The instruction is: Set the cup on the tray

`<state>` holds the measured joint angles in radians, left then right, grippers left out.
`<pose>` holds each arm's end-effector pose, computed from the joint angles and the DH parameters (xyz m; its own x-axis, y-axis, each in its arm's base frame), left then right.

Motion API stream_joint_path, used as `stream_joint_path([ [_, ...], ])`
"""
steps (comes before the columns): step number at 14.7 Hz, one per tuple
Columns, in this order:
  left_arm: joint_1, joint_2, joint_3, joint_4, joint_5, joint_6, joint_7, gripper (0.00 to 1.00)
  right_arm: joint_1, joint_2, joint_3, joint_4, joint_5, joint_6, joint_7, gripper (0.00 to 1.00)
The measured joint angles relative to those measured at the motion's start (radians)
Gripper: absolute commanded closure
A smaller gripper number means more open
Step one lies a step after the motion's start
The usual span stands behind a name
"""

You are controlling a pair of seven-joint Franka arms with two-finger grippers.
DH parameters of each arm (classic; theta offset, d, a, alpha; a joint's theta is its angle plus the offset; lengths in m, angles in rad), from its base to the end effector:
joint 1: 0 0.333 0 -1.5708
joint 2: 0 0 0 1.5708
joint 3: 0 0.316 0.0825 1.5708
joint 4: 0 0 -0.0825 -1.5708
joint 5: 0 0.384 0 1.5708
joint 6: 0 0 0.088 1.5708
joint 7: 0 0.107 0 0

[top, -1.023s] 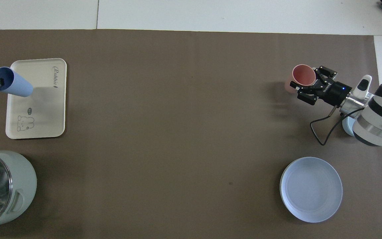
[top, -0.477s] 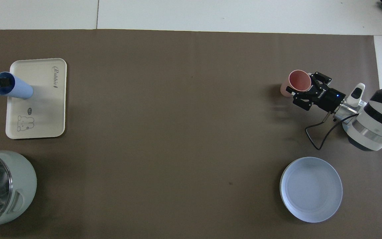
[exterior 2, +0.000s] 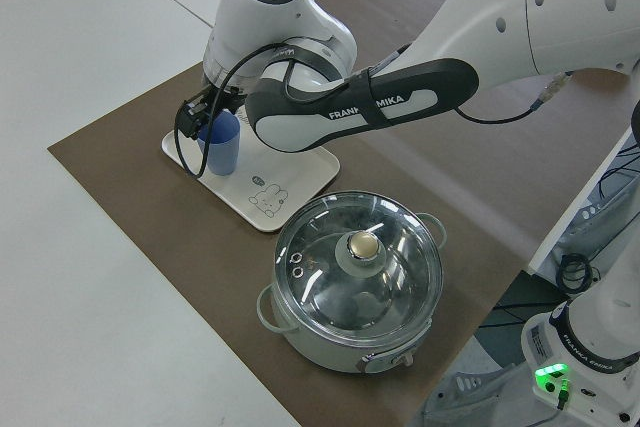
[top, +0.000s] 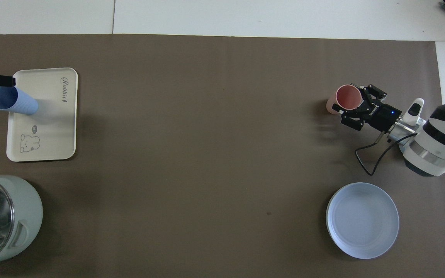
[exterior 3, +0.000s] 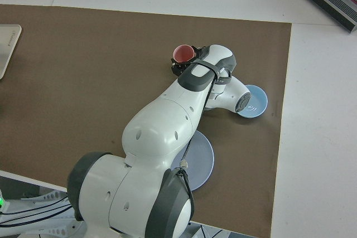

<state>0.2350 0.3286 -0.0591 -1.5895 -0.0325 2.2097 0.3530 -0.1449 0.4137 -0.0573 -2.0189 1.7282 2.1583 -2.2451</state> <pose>0.6730 0.1235 0.4755 0.9452 -0.1561 0.2867 -0.1471 -0.9877 -0.0528 0.6020 -0.0817 0.2544 0.3295 0.1796 0.9269 0.7200 -0.6829 -0.1236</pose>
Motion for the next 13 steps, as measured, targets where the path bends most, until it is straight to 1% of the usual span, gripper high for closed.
stream_joint_path([
  [2, -0.071, 0.001, -0.002, 0.102, 0.082, -0.151, -0.113, 0.0, 0.0, -0.003, 0.0, 0.0, 0.0, -0.002, 0.0, 0.0],
  [3, -0.111, 0.001, -0.003, 0.136, 0.108, -0.213, -0.167, 0.0, 0.0, -0.01, 0.0, 0.0, 0.0, -0.002, 0.005, 0.0],
  [7, -0.235, 0.002, -0.007, 0.215, 0.122, -0.452, -0.276, 0.0, 0.001, -0.067, 0.0, -0.007, -0.023, 0.017, 0.101, 0.0],
  [9, -0.272, -0.01, -0.009, 0.241, 0.121, -0.522, -0.308, 0.0, 0.005, -0.116, 0.0, -0.012, -0.096, 0.058, 0.214, 0.0],
  [10, -0.278, -0.03, -0.009, 0.246, 0.117, -0.54, -0.314, 0.0, 0.008, -0.145, 0.0, -0.013, -0.15, 0.081, 0.291, 0.0],
  [12, -0.278, -0.091, -0.006, 0.231, 0.111, -0.577, -0.315, 0.0, 0.019, -0.209, 0.0, -0.012, -0.278, 0.13, 0.459, 0.0],
  [13, -0.275, -0.13, -0.003, 0.207, 0.111, -0.591, -0.314, 0.0, 0.025, -0.239, 0.001, -0.011, -0.352, 0.15, 0.537, 0.0],
])
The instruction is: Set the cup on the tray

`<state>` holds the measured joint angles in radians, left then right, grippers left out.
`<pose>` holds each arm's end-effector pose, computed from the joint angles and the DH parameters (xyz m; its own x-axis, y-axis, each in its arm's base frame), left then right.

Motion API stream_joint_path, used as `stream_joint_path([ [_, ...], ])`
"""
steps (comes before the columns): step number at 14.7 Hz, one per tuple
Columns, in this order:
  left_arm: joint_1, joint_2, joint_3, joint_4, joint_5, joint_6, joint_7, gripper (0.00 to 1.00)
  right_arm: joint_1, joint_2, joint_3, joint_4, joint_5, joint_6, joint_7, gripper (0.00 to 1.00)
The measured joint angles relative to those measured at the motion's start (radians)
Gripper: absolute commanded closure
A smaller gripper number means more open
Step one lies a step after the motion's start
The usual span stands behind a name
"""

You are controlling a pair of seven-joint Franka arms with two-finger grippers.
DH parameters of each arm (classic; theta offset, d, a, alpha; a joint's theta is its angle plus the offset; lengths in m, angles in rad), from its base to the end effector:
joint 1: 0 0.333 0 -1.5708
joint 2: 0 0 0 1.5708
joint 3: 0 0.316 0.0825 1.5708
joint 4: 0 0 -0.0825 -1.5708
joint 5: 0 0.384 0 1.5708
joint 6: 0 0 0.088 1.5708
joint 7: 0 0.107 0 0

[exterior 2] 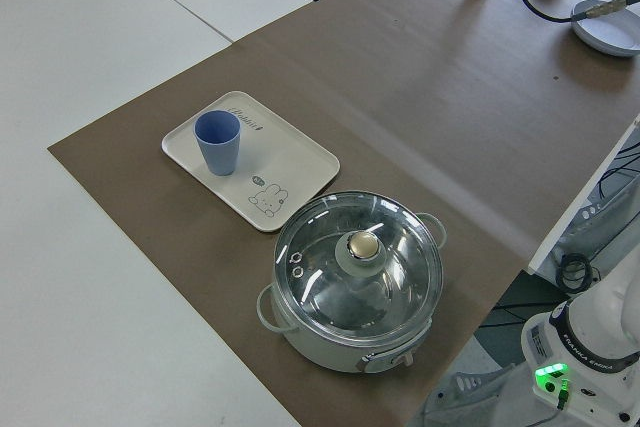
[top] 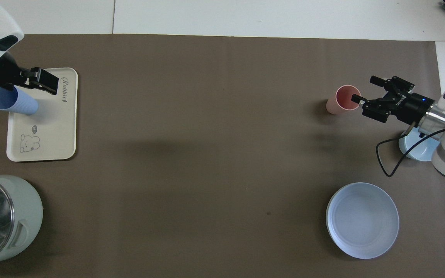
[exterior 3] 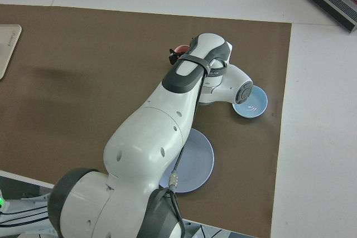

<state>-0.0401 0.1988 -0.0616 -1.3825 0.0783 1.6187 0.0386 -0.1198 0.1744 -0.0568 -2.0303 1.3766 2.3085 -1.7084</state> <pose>0.6180 -0.0510 0.6017 0.9893 -0.1418 0.0351 -0.1392 -0.9880 -0.0675 0.5967 -0.0855 0.3846 0.5263 0.2009 0.8262 0.6250 -0.7502 -0.2157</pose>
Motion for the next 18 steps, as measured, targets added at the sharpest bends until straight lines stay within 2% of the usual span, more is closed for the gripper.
stream_joint_path([
  [4, 0.008, -0.14, 0.011, -0.135, -0.002, -0.011, 0.001, 0.0, 0.018, -0.083, 0.0, 0.033, -0.36, 0.016, 0.343, 0.0],
  [11, 0.009, -0.149, 0.014, -0.139, -0.062, -0.01, 0.001, 0.0, 0.123, -0.166, 0.008, 0.106, -0.98, 0.006, 1.0, 0.0],
  [14, 0.016, -0.149, 0.018, -0.13, -0.066, -0.023, 0.001, 0.0, 0.152, -0.189, 0.011, 0.164, -1.22, -0.138, 1.284, 0.0],
  [16, 0.018, -0.149, 0.017, -0.111, -0.068, -0.055, 0.001, 0.0, 0.158, -0.196, 0.013, 0.226, -1.312, -0.26, 1.428, 0.0],
  [18, 0.019, -0.15, 0.016, -0.071, -0.068, -0.104, 0.0, 0.0, 0.158, -0.199, 0.012, 0.278, -1.368, -0.368, 1.493, 0.0],
])
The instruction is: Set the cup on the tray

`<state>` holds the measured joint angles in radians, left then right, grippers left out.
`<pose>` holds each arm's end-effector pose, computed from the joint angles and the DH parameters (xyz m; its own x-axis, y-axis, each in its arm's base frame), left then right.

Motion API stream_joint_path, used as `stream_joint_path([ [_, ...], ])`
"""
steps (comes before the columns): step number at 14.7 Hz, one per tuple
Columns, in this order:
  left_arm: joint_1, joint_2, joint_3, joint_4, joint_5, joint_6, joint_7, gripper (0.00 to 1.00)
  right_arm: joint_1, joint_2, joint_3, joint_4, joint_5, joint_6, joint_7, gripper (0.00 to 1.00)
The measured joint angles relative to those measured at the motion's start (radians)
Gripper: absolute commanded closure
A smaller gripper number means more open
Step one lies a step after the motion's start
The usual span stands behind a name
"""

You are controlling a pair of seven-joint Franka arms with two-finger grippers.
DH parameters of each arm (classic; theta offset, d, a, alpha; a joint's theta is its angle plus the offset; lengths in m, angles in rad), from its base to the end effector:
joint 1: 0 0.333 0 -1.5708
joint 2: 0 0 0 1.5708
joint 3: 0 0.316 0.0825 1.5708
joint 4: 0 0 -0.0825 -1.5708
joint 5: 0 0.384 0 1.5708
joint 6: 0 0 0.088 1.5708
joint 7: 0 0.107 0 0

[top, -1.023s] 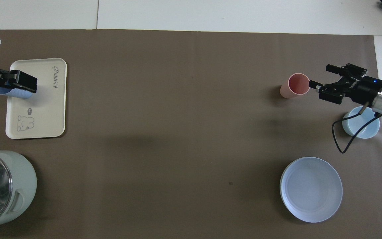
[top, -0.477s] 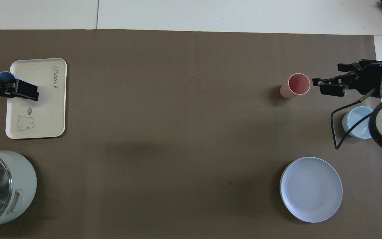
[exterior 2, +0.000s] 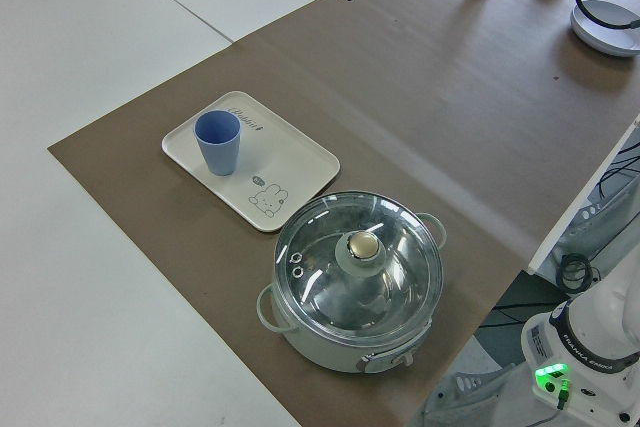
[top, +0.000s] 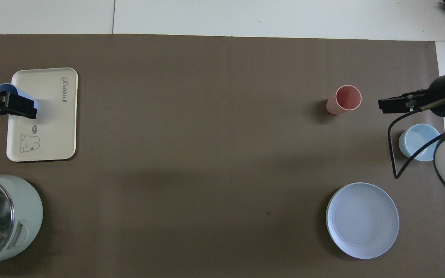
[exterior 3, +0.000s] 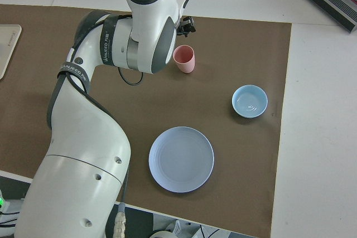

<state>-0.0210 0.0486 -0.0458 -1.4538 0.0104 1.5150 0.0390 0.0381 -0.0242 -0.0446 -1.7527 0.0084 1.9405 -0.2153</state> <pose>0.5634 -0.0358 0.6473 0.9944 -0.1049 0.0123 -0.1048 -0.9945 -0.0086 0.5756 -0.0034 0.5860 0.9567 0.2042 0.2075 0.2012 -0.9789 0.0358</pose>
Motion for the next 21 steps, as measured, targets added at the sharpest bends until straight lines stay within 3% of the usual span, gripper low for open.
stream_joint_path([
  [7, 0.029, -0.021, -0.002, -0.003, 0.0, -0.006, -0.001, 0.0, 0.036, -0.007, -0.066, 0.179, -0.044, -0.402, 0.16, 0.0],
  [11, 0.029, -0.023, -0.033, -0.036, 0.0, 0.045, -0.064, 0.0, -0.002, -0.019, -0.069, 0.158, -0.018, -0.42, 0.166, 0.0],
  [21, 0.043, -0.026, -0.055, -0.056, 0.0, 0.049, -0.082, 0.0, 0.026, -0.029, -0.051, 0.155, -0.018, -0.45, 0.214, 0.0],
])
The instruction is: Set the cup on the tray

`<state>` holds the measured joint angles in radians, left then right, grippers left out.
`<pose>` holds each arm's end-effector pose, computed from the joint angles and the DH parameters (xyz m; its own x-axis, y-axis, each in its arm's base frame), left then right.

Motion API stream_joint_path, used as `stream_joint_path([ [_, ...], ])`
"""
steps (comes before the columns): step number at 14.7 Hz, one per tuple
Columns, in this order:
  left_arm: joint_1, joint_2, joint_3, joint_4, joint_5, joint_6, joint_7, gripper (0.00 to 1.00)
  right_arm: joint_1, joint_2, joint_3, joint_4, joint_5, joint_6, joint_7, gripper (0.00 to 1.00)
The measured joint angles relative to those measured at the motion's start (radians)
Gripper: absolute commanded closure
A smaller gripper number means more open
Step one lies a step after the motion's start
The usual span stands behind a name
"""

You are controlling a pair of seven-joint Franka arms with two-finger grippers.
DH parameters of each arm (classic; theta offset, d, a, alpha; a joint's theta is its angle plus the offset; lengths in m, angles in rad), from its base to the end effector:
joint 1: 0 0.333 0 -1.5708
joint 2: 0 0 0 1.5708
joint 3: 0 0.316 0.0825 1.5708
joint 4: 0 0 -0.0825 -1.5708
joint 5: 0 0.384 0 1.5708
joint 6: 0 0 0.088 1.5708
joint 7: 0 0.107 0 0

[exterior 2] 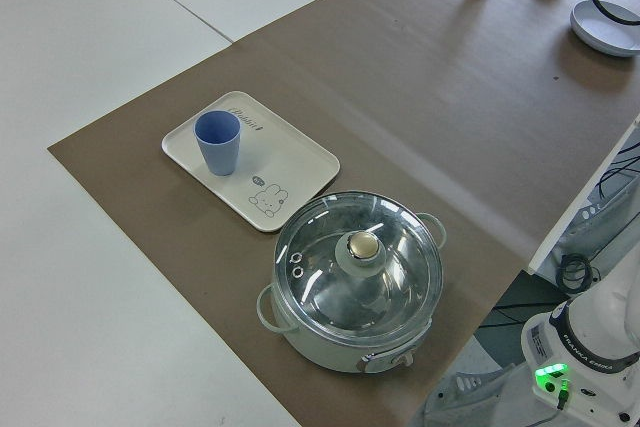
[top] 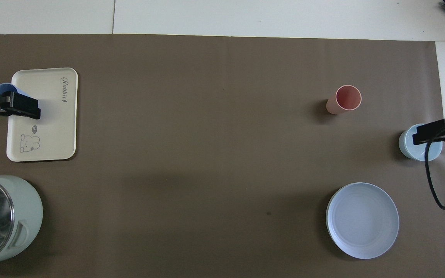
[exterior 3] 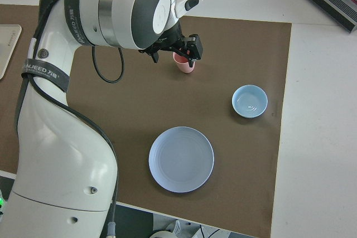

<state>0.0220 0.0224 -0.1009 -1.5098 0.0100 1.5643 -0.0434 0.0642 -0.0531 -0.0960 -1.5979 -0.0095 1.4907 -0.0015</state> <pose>0.5598 -0.0425 0.6403 0.9988 -0.0353 0.0325 -0.0351 -0.9994 -0.0063 0.5291 -0.0194 0.6337 0.9981 -0.0306 -0.0543 -0.0304 -0.9995 0.0043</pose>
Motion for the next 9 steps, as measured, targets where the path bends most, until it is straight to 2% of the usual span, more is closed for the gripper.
stream_joint_path([
  [9, 0.011, 0.0, 0.003, -0.002, 0.0, 0.0, 0.014, 0.0, 0.003, 0.0, -0.001, -0.007, 0.0, 0.022, 0.002, 0.0],
])
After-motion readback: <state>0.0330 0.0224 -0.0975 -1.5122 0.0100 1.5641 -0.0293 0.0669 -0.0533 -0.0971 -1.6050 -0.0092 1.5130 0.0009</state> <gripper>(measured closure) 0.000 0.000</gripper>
